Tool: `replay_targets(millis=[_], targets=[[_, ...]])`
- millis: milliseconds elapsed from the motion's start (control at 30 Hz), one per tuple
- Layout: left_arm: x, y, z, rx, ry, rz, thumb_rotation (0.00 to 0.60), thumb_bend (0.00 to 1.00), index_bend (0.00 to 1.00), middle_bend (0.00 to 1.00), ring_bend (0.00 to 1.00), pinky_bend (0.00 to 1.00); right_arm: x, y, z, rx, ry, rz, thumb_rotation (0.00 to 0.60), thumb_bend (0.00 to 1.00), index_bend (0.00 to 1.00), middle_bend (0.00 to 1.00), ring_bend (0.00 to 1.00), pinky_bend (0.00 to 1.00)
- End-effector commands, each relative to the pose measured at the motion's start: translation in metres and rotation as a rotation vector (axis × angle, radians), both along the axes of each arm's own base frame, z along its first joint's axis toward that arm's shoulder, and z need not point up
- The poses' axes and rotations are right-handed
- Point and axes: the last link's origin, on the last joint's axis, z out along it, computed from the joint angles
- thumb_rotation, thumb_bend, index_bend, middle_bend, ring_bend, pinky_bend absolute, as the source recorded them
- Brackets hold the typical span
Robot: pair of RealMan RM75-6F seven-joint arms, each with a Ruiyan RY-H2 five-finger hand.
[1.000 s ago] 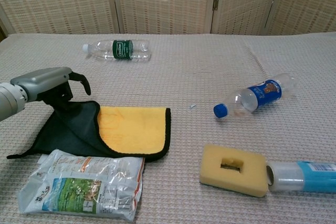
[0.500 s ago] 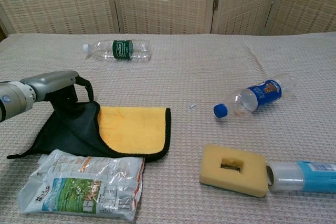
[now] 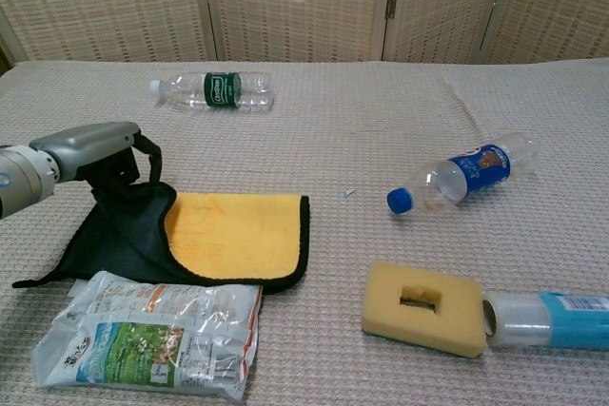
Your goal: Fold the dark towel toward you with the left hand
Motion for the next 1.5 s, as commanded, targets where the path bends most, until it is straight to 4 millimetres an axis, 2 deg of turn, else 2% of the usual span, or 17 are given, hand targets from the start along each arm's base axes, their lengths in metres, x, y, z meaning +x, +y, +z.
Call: replay_targets(millis=[33,333,567,633,700,800,933,1133,1500], targets=[[-0.001,-0.005,0.005,0.015,0.000,-0.014,0.600,0.49,0.65,1.00,1.00,1.00,0.000,0.000,0.000,0.001,0.000,0.001,0.600,0.35,0.00,0.00,0.00,0.00],[-0.008,-0.036,0.029,0.064,0.010,-0.076,0.600,0.49,0.67,1.00,1.00,1.00,0.002,0.002,-0.001,0.008,0.000,0.010,0.600,0.35,0.00,0.00,0.00,0.00],[-0.021,-0.063,0.037,0.065,0.017,-0.087,0.600,0.48,0.65,1.00,1.00,1.00,0.003,0.002,-0.004,0.018,0.003,0.012,0.600,0.35,0.00,0.00,0.00,0.00],[-0.025,-0.070,0.038,0.062,0.017,-0.086,0.600,0.48,0.59,1.00,1.00,1.00,0.003,0.002,-0.004,0.017,0.003,0.012,0.600,0.35,0.00,0.00,0.00,0.00],[-0.026,-0.073,0.039,0.063,0.017,-0.087,0.600,0.48,0.44,1.00,1.00,1.00,0.003,0.002,-0.004,0.017,0.003,0.012,0.600,0.35,0.00,0.00,0.00,0.00],[-0.029,-0.082,0.045,0.098,0.010,-0.104,0.600,0.48,0.28,1.00,1.00,1.00,0.003,0.003,-0.003,0.014,0.002,0.012,0.600,0.35,0.00,0.00,0.00,0.00],[-0.030,-0.091,0.062,0.166,-0.013,-0.130,0.600,0.48,0.20,1.00,1.00,1.00,0.003,0.002,-0.004,0.022,0.002,0.011,0.600,0.35,0.00,0.00,0.00,0.00],[-0.025,-0.110,0.073,0.200,-0.044,-0.161,0.600,0.48,0.22,1.00,1.00,1.00,0.003,0.001,-0.004,0.024,0.001,0.010,0.600,0.35,0.00,0.00,0.00,0.00],[-0.020,-0.148,0.068,0.144,-0.097,-0.186,0.600,0.49,0.30,1.00,1.00,1.00,0.002,0.001,-0.003,0.019,-0.001,0.009,0.600,0.35,0.00,0.00,0.00,0.00]])
